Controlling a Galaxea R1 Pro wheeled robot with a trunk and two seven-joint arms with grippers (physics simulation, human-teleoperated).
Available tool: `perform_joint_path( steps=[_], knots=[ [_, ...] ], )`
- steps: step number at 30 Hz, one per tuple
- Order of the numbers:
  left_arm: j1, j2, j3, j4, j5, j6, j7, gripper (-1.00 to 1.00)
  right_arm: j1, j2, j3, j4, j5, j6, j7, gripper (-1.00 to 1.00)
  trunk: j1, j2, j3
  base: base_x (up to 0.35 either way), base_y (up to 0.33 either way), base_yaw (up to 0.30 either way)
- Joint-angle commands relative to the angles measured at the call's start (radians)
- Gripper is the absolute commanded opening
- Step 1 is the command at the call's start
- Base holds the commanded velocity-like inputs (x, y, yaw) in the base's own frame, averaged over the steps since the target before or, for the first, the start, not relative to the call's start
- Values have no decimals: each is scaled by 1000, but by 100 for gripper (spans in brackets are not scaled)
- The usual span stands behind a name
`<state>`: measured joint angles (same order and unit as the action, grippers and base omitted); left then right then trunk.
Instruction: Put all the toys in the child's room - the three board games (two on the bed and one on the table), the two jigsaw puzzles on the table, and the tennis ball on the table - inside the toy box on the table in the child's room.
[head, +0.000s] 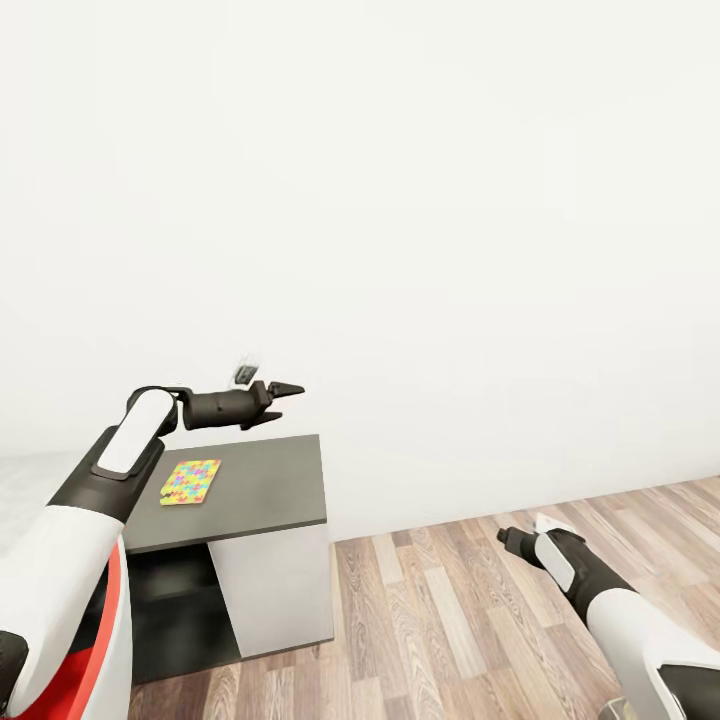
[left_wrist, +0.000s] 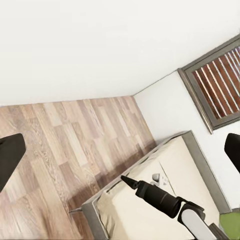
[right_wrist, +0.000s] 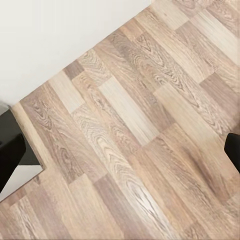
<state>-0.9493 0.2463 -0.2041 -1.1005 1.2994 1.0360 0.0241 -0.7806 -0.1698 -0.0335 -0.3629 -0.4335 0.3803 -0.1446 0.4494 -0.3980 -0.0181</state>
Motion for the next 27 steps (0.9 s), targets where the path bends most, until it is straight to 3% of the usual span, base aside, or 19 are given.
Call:
perform_joint_path(
  steps=[1, 7, 9, 17, 27],
  knots=[
    [-1, 1, -1, 0, 4, 1, 10, 100, 0, 0, -2, -2, -9, 5, -6, 100, 1, -2, -2, 0, 0, 0],
    [-3, 2, 6, 1, 4, 1, 84, 100, 0, 0, -1, 1, -7, 3, -6, 100, 1, -2, -2, 0, 0, 0],
    [-5, 2, 13, 1, 6, 0, 134, 100, 12, -1, 0, 3, -7, -12, -6, 100, 1, -2, -2, 0, 0, 0],
    [-10, 3, 12, 1, 5, -2, 176, 100, 57, -3, 2, -2, -7, -29, -5, 100, 1, -2, -2, 0, 0, 0],
    [-11, 0, 14, 22, 4, -2, 314, 100, 64, -6, 3, -6, -7, -30, -5, 100, 1, -2, -2, 0, 0, 0]
  ],
)
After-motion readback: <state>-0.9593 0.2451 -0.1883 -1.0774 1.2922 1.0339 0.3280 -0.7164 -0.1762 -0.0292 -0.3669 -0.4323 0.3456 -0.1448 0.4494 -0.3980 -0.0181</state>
